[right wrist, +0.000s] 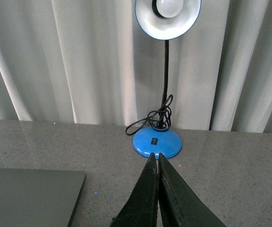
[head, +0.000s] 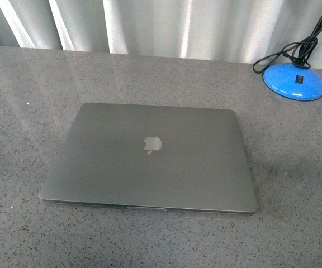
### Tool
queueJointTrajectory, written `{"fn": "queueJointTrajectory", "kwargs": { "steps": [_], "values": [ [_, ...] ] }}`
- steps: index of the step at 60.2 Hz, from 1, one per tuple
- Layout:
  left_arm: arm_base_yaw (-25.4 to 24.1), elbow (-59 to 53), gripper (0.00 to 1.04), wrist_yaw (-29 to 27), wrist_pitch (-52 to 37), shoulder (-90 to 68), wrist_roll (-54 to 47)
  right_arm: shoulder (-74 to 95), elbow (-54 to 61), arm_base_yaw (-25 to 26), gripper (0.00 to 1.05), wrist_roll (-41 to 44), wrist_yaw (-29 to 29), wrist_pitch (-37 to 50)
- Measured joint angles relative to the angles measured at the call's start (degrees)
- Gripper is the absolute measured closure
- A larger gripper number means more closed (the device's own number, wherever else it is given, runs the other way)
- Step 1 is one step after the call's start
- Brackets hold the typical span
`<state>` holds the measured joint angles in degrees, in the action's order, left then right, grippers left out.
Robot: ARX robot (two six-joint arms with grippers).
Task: Close laptop
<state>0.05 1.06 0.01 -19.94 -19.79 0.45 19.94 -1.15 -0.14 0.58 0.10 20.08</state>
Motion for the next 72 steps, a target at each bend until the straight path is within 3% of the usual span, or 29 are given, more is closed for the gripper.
{"fn": "queueJointTrajectory", "kwargs": {
  "steps": [34, 40, 55, 59, 72],
  "values": [
    [0.0, 0.0, 1.01, 0.0, 9.75, 9.79, 0.0, -10.08, 0.02, 0.0, 1.04, -0.02, 0.0, -9.97],
    [0.0, 0.0, 1.01, 0.0, 18.73, 16.81, -0.02, -17.22, 0.0, 0.0, 1.04, -0.04, -0.02, -19.15],
    [0.0, 0.0, 1.01, 0.0, 19.85, 19.56, 0.0, -19.69, 0.0, 0.0, 1.04, -0.37, 0.02, -19.96],
    [0.0, 0.0, 0.89, -0.02, 19.85, 19.56, -0.02, -19.69, -0.02, 0.0, 0.98, -0.39, 0.0, -19.96],
    [0.0, 0.0, 0.52, -0.02, 19.87, 19.58, -0.02, -19.69, 0.0, 0.0, 0.61, -0.42, 0.02, -19.98]
  ]
}}
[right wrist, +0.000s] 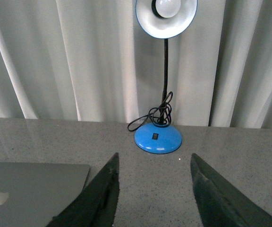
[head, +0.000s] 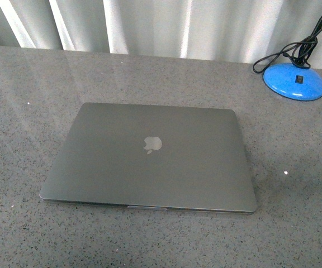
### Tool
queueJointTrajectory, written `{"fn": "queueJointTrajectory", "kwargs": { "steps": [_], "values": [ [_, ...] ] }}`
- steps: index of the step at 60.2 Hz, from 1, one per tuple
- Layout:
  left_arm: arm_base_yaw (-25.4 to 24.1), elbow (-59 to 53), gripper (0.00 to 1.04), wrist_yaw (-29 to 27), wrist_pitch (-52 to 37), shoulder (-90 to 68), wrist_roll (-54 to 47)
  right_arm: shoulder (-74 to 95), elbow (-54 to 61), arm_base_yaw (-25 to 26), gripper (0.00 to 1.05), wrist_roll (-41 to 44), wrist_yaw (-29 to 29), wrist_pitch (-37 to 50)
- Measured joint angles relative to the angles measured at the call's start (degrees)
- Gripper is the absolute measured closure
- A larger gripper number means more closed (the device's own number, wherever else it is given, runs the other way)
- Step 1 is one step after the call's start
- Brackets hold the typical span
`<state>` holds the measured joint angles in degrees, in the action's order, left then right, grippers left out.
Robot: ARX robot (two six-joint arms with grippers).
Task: Close laptop
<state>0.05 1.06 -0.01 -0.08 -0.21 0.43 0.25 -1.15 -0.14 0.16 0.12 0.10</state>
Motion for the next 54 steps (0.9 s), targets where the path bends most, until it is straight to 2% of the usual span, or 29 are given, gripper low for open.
{"fn": "queueJointTrajectory", "kwargs": {
  "steps": [6, 13, 15, 20, 54],
  "values": [
    [0.0, 0.0, 0.36, 0.0, 0.0, -0.02, 0.0, 0.0, -0.02, 0.0, 0.43, 0.0, 0.0, 0.0],
    [0.0, 0.0, 0.06, 0.02, 0.0, -0.02, -0.02, 0.0, 0.0, 0.0, 0.13, 0.0, 0.0, 0.0],
    [0.0, 0.0, 0.06, 0.02, 0.0, -0.02, -0.09, 0.0, -0.02, 0.0, 0.08, -0.07, 0.0, 0.0],
    [0.0, 0.0, 0.07, 0.0, 0.0, -0.02, -0.11, 0.0, 0.0, 0.0, 0.11, -0.04, 0.0, 0.0],
    [0.0, 0.0, 0.07, 0.02, 0.0, -0.02, -0.11, 0.0, -0.02, 0.0, 0.1, -0.04, 0.0, 0.0]
  ]
}}
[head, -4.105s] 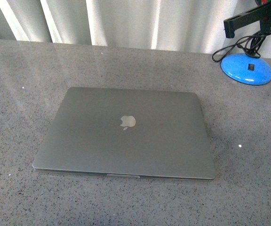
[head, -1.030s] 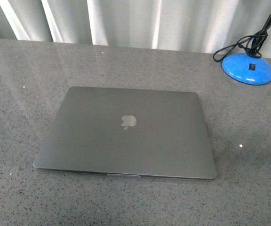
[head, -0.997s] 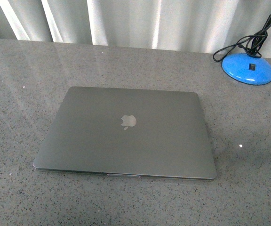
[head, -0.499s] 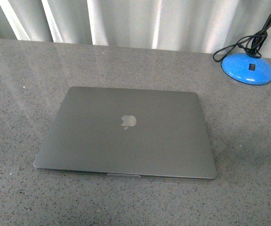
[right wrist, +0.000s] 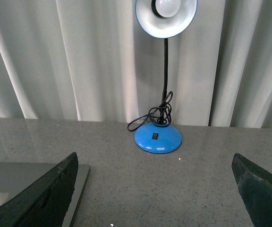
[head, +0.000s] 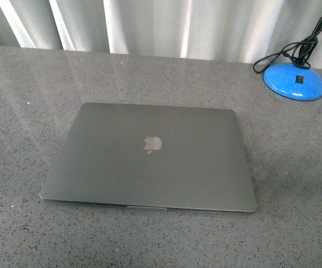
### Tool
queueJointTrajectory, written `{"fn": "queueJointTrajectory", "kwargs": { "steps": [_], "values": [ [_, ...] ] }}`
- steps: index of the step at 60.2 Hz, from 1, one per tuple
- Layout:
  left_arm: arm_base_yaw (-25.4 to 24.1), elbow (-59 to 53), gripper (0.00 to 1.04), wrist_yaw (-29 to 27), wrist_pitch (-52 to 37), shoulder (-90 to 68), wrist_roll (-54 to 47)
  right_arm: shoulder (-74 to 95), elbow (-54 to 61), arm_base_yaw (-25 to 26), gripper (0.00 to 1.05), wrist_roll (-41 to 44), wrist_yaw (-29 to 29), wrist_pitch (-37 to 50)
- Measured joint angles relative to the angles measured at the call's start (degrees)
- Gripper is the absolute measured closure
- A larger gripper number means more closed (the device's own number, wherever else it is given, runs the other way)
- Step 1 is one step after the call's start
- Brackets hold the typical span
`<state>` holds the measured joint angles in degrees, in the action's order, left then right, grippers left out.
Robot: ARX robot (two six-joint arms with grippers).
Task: Close laptop
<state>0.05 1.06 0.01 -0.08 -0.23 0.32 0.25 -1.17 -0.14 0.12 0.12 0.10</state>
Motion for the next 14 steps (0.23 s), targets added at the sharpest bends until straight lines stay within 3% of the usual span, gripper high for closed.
{"fn": "queueJointTrajectory", "kwargs": {
  "steps": [14],
  "values": [
    [0.0, 0.0, 0.07, -0.02, 0.0, 0.0, 0.0, 0.0, 0.0, 0.0, 0.1, 0.0, 0.0, 0.0]
  ]
}}
